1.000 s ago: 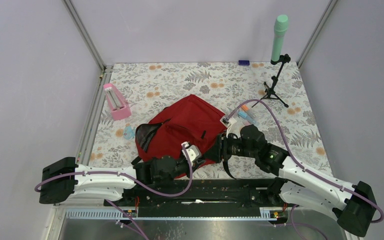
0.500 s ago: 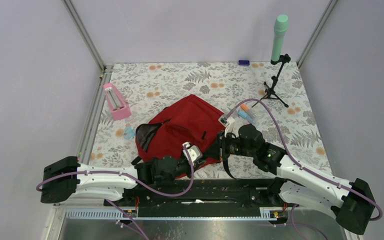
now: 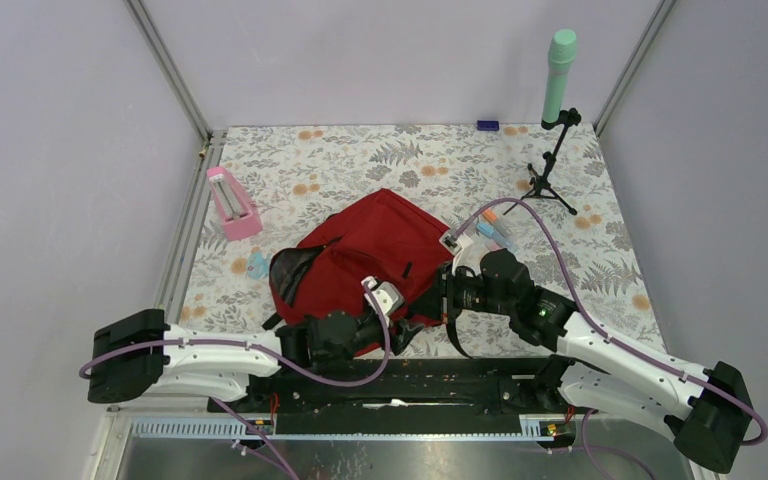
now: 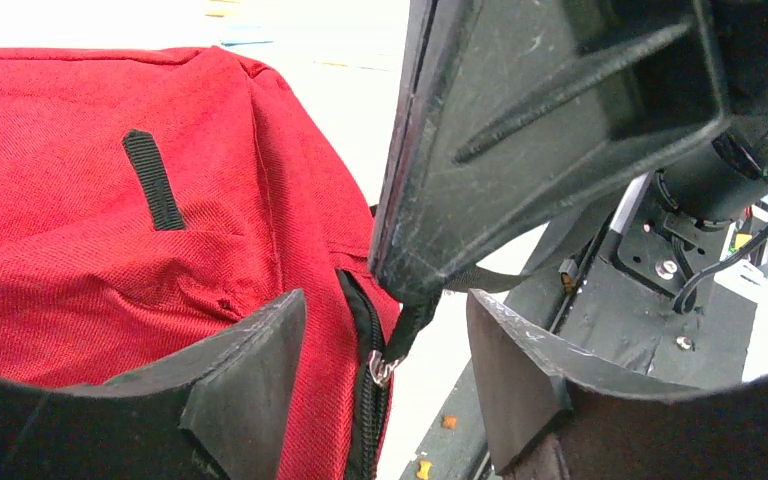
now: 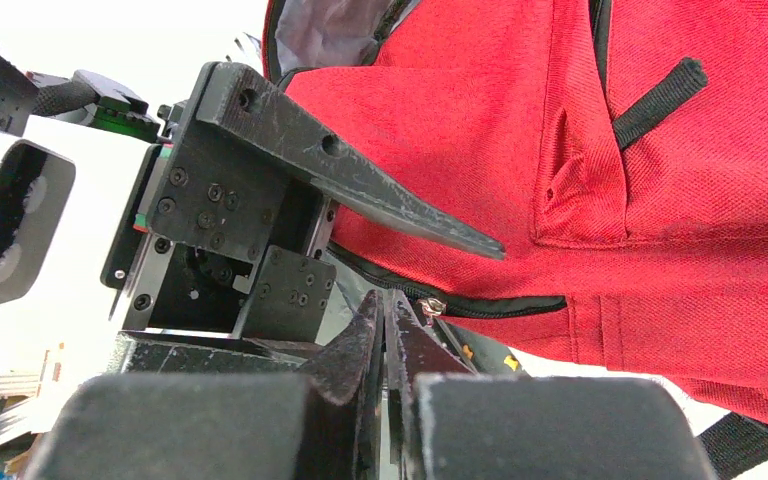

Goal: Pack the student bag
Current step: Zip the student bag at the center of the board.

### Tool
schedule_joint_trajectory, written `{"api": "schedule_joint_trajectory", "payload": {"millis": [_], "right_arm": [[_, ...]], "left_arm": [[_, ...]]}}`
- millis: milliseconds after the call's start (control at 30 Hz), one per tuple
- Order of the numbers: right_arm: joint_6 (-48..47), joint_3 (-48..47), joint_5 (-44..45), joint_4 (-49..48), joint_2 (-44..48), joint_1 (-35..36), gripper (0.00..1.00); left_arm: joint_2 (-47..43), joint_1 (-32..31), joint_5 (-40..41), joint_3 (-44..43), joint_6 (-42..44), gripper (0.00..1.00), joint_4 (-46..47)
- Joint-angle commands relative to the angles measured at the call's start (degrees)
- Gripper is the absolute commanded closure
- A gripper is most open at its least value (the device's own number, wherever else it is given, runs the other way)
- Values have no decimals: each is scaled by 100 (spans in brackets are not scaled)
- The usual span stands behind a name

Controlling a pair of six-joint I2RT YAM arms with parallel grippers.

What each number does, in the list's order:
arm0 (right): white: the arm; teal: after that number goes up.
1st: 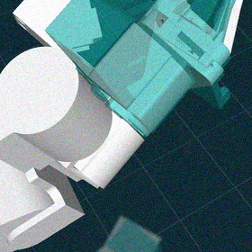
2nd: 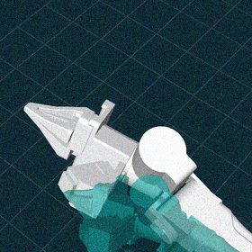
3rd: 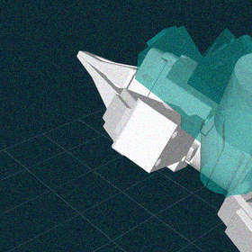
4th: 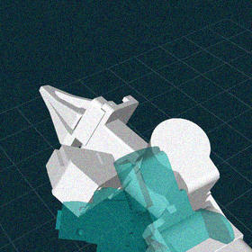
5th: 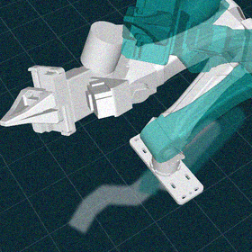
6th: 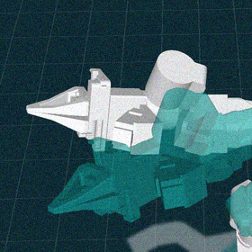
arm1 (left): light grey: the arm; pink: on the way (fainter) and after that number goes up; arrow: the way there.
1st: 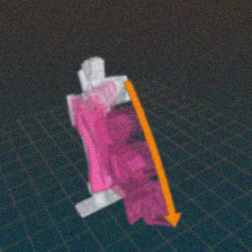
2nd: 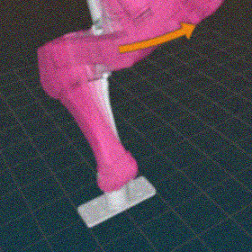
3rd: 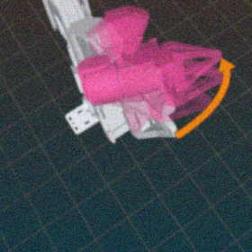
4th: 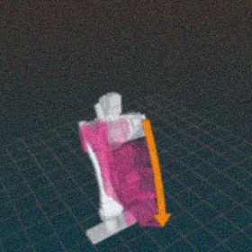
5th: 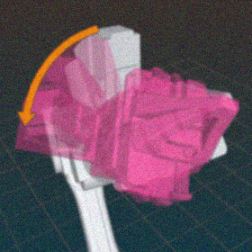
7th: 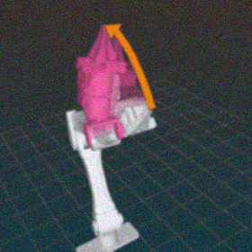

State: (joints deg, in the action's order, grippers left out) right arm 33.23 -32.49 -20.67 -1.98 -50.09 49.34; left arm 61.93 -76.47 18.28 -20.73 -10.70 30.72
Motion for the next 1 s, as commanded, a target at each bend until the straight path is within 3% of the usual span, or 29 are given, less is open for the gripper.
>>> {"api": "schedule_joint_trajectory", "payload": {"millis": [0, 67, 200, 367, 500, 767, 833, 967], "right_arm": [[-83, -155, -85, -123, 84, -25, 100], [-85, -158, -84, -123, 83, -21, 100], [-72, -148, -87, -115, 69, -25, 100], [33, -130, 37, -115, 114, -21, 100], [193, -202, 261, -88, 185, -22, 100], [636, -310, 1923, 568, 641, -30, 33], [776, -259, 2641, 871, 820, -34, 23], [1344, 190, 3749, 1179, 1241, -30, 19]], "left_arm": [[222, -19, 323, -292, -130, 40, 814], [301, -22, 407, -331, -157, 46, 879], [320, -17, 537, -290, -174, 49, 1033], [354, -17, 434, -265, -214, 84, 1047], [366, -17, 298, -265, -336, 100, 863], [117, -17, 546, -59, -590, 100, 657], [13, -18, 606, -10, -651, 100, 591], [-161, -18, 666, 33, -767, 100, 379]]}}
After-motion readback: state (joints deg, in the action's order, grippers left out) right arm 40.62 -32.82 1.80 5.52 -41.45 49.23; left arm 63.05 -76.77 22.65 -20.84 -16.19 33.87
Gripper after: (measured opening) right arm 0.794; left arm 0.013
